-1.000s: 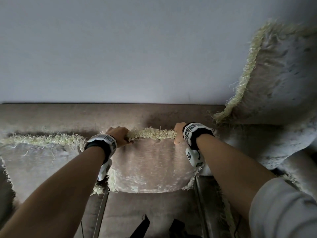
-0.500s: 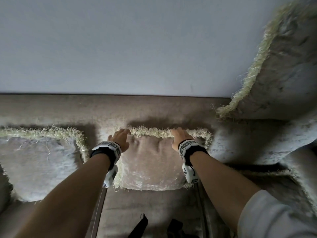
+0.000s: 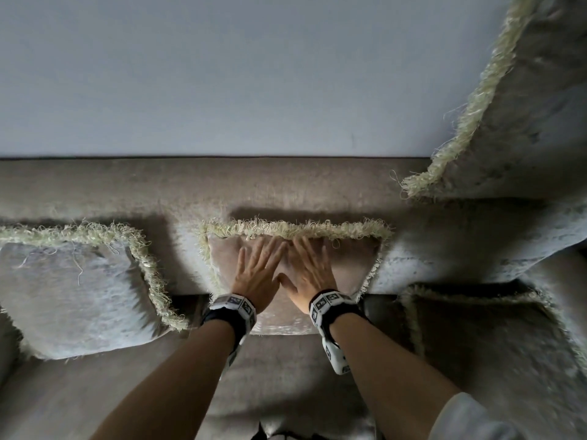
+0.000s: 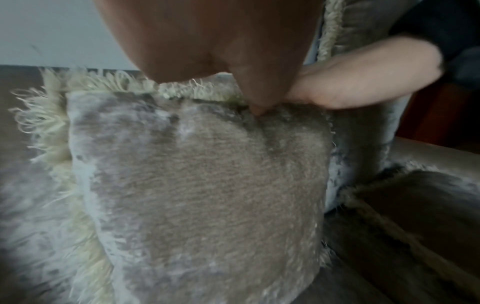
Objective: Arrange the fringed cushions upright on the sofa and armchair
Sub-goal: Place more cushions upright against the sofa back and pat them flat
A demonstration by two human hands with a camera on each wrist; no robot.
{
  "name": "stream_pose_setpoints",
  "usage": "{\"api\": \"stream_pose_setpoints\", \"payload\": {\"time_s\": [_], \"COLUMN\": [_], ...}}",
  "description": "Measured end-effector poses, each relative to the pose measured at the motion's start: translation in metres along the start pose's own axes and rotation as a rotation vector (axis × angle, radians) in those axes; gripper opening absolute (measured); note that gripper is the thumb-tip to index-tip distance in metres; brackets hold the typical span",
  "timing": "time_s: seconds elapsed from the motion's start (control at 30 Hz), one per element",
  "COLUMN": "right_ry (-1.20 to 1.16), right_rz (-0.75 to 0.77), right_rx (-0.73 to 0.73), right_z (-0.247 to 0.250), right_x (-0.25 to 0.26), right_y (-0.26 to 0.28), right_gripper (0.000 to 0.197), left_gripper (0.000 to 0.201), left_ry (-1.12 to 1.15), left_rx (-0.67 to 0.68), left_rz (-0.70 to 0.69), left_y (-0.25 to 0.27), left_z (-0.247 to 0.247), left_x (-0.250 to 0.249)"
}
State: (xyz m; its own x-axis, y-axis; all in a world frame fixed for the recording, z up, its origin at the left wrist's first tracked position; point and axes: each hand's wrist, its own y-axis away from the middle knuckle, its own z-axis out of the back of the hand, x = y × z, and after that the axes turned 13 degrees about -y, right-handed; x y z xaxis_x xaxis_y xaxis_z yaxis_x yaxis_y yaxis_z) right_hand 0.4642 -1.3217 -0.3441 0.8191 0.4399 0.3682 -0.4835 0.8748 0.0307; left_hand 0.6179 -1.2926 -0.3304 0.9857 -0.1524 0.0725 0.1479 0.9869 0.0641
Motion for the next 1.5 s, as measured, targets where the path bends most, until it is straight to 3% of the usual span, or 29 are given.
{"api": "stream_pose_setpoints", "payload": {"time_s": [0.1, 0.2, 0.27, 0.4, 0.47, 0.53, 0.6, 0.7, 0.77, 0.83, 0.9, 1.03, 1.13, 1.2, 1.33, 1.43, 1.5], "right_ry": [-0.003, 0.08, 0.099, 0.022, -0.093, -0.154, -0.174, -0.083, -0.023, 0.027, 0.044, -0.099, -0.281, -0.321, -0.235, -0.171, -0.192], "right_rz": [0.005, 0.087, 0.043, -0.36, -0.533, -0.569, -0.465, -0.118, 0.076, 0.14, 0.055, -0.486, -0.564, -0.498, -0.211, -0.115, -0.084], "right_rx": [0.097, 0.191, 0.157, 0.067, 0.008, -0.081, -0.093, -0.034, 0.1, 0.218, 0.24, 0.197, 0.068, 0.028, 0.121, 0.245, 0.289], "right_z": [-0.026, -0.05, -0.055, -0.033, -0.019, -0.01, -0.013, -0.033, -0.054, -0.068, -0.066, -0.055, -0.065, -0.073, -0.086, -0.094, -0.101], "right_x": [-0.001, -0.015, -0.043, -0.108, -0.119, -0.108, -0.093, -0.063, -0.043, -0.038, -0.058, -0.119, -0.119, -0.101, -0.065, -0.041, -0.034], "right_y": [0.0, 0.002, 0.002, 0.01, 0.013, 0.018, 0.022, 0.027, 0.028, 0.03, 0.034, 0.055, 0.065, 0.069, 0.074, 0.068, 0.059], "right_gripper": [0.076, 0.074, 0.069, 0.067, 0.07, 0.073, 0.076, 0.08, 0.079, 0.079, 0.078, 0.075, 0.081, 0.085, 0.071, 0.062, 0.06], "left_gripper": [0.084, 0.105, 0.113, 0.097, 0.094, 0.094, 0.099, 0.101, 0.092, 0.087, 0.089, 0.08, 0.081, 0.081, 0.074, 0.069, 0.068], "left_ry": [-0.029, -0.1, -0.129, -0.02, -0.003, -0.016, -0.016, -0.115, -0.192, -0.238, -0.266, -0.287, -0.201, -0.187, -0.079, -0.101, -0.122], "left_rx": [-0.051, 0.063, 0.109, 0.294, 0.312, 0.25, 0.16, 0.038, 0.117, 0.271, 0.324, 0.551, 0.63, 0.571, 0.454, 0.441, 0.467], "left_rz": [-0.108, -0.17, -0.068, 0.368, 0.427, 0.383, 0.308, -0.023, -0.235, -0.284, -0.175, 0.233, 0.358, 0.298, 0.077, -0.14, -0.202], "left_y": [0.003, 0.002, -0.003, -0.009, -0.009, -0.003, 0.007, 0.017, 0.018, 0.019, 0.024, 0.036, 0.043, 0.047, 0.05, 0.047, 0.041], "left_z": [-0.027, -0.056, -0.066, -0.057, -0.046, -0.045, -0.051, -0.064, -0.069, -0.071, -0.075, -0.073, -0.074, -0.078, -0.078, -0.079, -0.081], "left_x": [-0.002, 0.006, 0.017, 0.063, 0.075, 0.07, 0.055, 0.023, 0.004, 0.001, 0.014, 0.051, 0.049, 0.034, -0.003, -0.029, -0.035]}}
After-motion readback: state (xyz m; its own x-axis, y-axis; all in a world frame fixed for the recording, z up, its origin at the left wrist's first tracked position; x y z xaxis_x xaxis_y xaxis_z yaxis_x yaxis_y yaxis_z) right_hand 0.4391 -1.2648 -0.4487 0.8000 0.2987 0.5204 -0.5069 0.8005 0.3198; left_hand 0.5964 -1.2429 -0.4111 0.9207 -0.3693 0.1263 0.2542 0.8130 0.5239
